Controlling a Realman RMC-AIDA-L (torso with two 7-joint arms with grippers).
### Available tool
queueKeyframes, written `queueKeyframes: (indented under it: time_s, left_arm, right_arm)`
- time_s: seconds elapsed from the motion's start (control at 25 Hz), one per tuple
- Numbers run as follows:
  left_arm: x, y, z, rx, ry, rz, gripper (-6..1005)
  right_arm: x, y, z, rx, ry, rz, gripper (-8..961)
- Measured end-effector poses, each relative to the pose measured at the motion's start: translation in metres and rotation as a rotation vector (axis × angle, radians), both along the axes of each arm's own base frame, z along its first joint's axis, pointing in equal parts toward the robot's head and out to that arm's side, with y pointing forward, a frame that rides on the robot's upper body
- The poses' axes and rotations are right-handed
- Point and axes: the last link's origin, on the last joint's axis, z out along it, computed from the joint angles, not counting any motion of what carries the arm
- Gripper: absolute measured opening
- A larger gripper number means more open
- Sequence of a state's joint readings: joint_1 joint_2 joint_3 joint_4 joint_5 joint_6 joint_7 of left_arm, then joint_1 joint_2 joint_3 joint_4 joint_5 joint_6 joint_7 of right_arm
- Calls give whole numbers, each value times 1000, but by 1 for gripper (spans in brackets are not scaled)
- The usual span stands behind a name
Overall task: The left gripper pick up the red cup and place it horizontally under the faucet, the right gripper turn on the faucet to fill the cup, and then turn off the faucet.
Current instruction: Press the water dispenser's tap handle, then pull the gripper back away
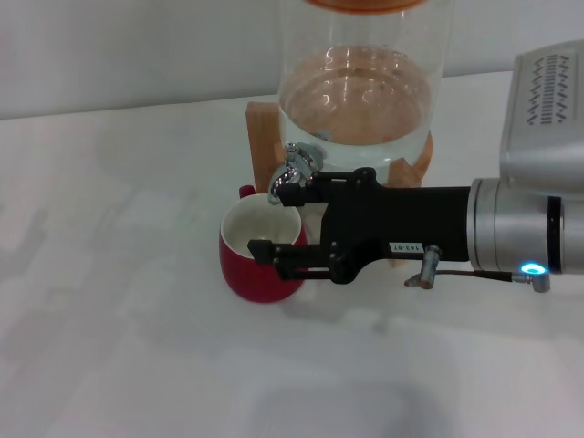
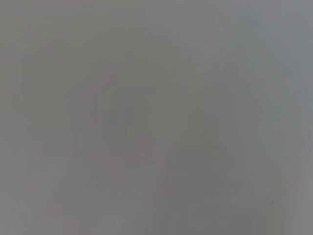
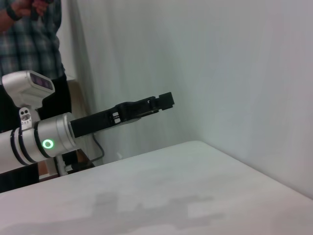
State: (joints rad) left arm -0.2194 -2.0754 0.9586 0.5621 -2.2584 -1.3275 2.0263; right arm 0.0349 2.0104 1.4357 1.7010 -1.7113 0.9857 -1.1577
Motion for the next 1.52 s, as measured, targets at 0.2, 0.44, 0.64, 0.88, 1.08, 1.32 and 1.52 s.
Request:
queueKeyframes:
  time_s: [0.2, 0.44, 0.64, 0.88, 1.08, 1.32, 1.52]
  left_arm:
    - [1, 1, 0, 2, -1, -2, 735]
    - [1, 1, 1, 4, -2, -1, 736]
    - [4, 1, 0, -1, 15, -23, 736]
    - [6, 3, -3, -20, 35, -34, 737]
    - [6, 2, -1, -10, 27, -34, 738]
    - [8, 3, 0, -9, 23, -41, 816]
    - [8, 4, 0, -11, 22, -43, 816]
  right_arm:
    - [1, 3, -1, 5, 0, -9, 724]
    - [1, 5, -1, 5, -1, -10, 724]
    - [4, 9, -1, 6, -3, -21, 724]
    - [5, 11, -2, 10, -3, -26, 724]
    - [6, 12, -1, 18, -2, -32, 724]
    - [9, 15, 2, 33, -2, -44, 725]
    - [12, 16, 2, 34, -4, -52, 725]
